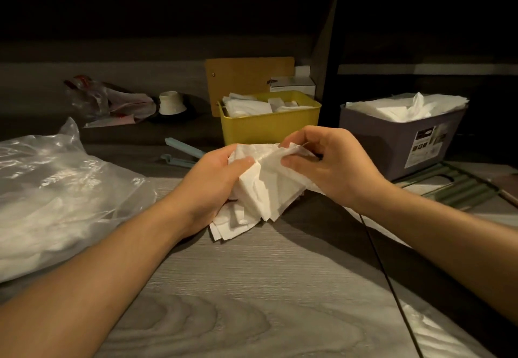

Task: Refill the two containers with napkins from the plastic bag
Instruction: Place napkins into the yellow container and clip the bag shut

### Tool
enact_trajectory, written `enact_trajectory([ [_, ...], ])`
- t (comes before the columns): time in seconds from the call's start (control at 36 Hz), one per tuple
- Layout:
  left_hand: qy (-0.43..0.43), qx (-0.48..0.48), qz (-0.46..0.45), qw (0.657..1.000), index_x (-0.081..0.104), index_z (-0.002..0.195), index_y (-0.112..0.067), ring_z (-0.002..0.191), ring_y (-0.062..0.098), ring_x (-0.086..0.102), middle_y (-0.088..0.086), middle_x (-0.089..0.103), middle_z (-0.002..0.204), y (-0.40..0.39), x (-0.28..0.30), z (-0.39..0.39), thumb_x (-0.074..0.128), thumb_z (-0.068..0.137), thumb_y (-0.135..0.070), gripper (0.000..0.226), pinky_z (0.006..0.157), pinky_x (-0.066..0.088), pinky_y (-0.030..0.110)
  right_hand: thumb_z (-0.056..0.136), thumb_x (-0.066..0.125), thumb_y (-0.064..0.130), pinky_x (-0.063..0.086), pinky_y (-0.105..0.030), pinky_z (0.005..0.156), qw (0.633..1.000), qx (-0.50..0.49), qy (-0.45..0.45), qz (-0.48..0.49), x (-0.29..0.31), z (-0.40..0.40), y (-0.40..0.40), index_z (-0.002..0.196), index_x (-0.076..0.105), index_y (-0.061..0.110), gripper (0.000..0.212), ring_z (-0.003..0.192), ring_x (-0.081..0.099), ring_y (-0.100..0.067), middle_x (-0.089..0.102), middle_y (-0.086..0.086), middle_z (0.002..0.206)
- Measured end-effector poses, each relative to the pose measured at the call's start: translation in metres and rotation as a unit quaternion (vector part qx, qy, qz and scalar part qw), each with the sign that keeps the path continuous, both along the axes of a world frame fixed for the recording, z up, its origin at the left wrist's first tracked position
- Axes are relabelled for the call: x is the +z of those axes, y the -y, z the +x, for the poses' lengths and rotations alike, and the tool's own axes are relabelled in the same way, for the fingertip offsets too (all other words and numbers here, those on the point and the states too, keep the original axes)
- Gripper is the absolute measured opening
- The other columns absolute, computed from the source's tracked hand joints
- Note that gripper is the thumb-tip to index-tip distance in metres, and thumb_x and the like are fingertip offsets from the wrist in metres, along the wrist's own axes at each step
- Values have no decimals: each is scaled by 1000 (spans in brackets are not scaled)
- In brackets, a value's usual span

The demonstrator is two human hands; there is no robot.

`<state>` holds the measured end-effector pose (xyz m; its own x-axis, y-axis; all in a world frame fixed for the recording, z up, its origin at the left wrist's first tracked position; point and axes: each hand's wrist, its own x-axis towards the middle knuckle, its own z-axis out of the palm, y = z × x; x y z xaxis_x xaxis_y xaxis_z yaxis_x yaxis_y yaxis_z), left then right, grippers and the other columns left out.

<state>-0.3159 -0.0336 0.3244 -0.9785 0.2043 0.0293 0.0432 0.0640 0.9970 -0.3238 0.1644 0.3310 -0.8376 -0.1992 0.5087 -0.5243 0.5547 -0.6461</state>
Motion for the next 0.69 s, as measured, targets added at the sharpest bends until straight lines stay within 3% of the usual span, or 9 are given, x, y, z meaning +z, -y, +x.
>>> enact_trajectory([
  [0.08, 10, 5, 10, 1000, 68, 115, -22, 96, 21, 74, 5, 77, 104, 0, 1, 1, 46, 107, -20, 24, 85, 60, 39, 89, 74, 21, 56, -19, 75, 1000, 3, -16, -8, 0, 0, 0, 93, 70, 27, 8, 86, 64, 0, 68, 17, 88],
  [0.25, 19, 6, 43, 999, 68, 115, -20, 103, 23, 73, 6, 77, 108, -2, 3, 2, 42, 108, -19, 27, 90, 59, 39, 88, 75, 20, 57, -25, 80, 998, -12, -27, -52, 2, -2, -5, 91, 68, 28, 11, 90, 64, -4, 69, 12, 91],
  [0.36, 28, 4, 69, 997, 68, 110, -24, 94, 14, 75, -2, 78, 103, -2, 5, 3, 40, 108, -18, 28, 73, 63, 28, 88, 74, 16, 58, -23, 78, 987, 4, 4, -158, 10, -2, -5, 90, 70, 26, 11, 88, 69, -7, 72, 5, 89],
  [0.47, 18, -1, 50, 999, 70, 110, -29, 96, 15, 74, -4, 77, 110, -3, 5, 4, 36, 108, -12, 39, 70, 63, 31, 89, 74, 17, 59, -25, 81, 983, -5, 10, -181, 16, -4, -8, 93, 71, 23, 7, 90, 69, -10, 73, 4, 91],
  [0.58, 14, 17, 47, 999, 71, 112, -28, 104, 15, 72, -5, 76, 111, -2, 5, 3, 42, 107, -21, 30, 83, 61, 33, 88, 74, 15, 55, -16, 73, 984, -5, 37, -177, 12, -5, -6, 91, 70, 25, 11, 86, 68, -3, 72, 8, 88],
  [0.69, 33, 12, 66, 997, 69, 116, -22, 104, 13, 73, -3, 77, 111, -4, 7, 4, 45, 105, -37, 31, 91, 57, 37, 88, 74, 16, 60, -24, 76, 983, -25, 79, -164, 6, -7, -6, 94, 71, 22, 9, 89, 69, -7, 72, 5, 93],
])
